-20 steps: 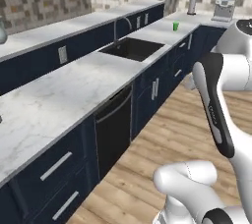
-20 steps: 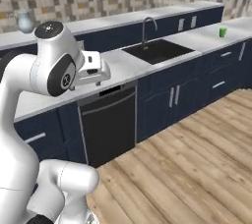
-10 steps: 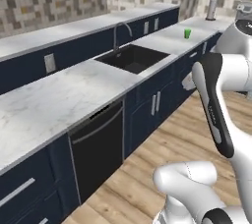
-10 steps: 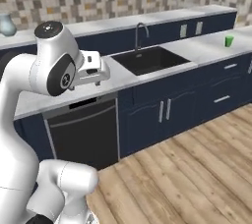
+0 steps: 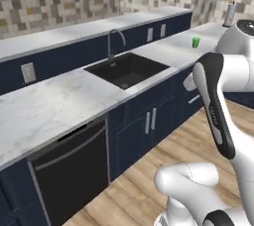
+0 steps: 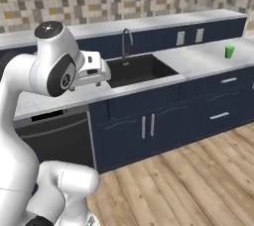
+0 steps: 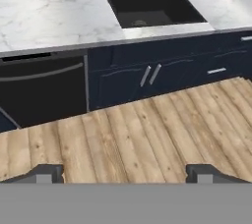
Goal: Place the pitcher and cup on the dining counter for serving.
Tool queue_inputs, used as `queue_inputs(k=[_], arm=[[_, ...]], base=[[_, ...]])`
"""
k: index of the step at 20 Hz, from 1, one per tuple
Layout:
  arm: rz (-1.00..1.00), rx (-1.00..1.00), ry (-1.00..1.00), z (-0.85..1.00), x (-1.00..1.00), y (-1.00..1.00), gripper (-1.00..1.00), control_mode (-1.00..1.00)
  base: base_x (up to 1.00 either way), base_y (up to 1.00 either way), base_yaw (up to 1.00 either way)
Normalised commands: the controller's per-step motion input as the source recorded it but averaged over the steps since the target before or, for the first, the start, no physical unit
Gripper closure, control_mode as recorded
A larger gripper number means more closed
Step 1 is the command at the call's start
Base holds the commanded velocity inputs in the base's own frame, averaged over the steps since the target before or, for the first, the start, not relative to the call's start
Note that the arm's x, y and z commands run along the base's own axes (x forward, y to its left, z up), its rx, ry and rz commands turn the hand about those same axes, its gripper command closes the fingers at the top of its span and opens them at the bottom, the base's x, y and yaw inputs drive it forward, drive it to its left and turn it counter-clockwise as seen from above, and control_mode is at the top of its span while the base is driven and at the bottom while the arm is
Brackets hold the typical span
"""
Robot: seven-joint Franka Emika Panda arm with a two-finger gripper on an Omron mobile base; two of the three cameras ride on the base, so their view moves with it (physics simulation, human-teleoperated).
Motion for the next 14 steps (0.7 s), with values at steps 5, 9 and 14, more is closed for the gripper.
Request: queue_inputs(k=[5,9,14], arm=[[0.00,0.00,0.00,0.00,0.00,0.00,-1.00,1.00],[0.00,0.00,0.00,0.00,0.00,0.00,-1.00,1.00],[0.00,0.00,0.00,0.00,0.00,0.00,-1.00,1.00]], base=[[0.54,-1.00,0.22],[0.51,-1.00,0.21],[0.42,-1.00,0.21]])
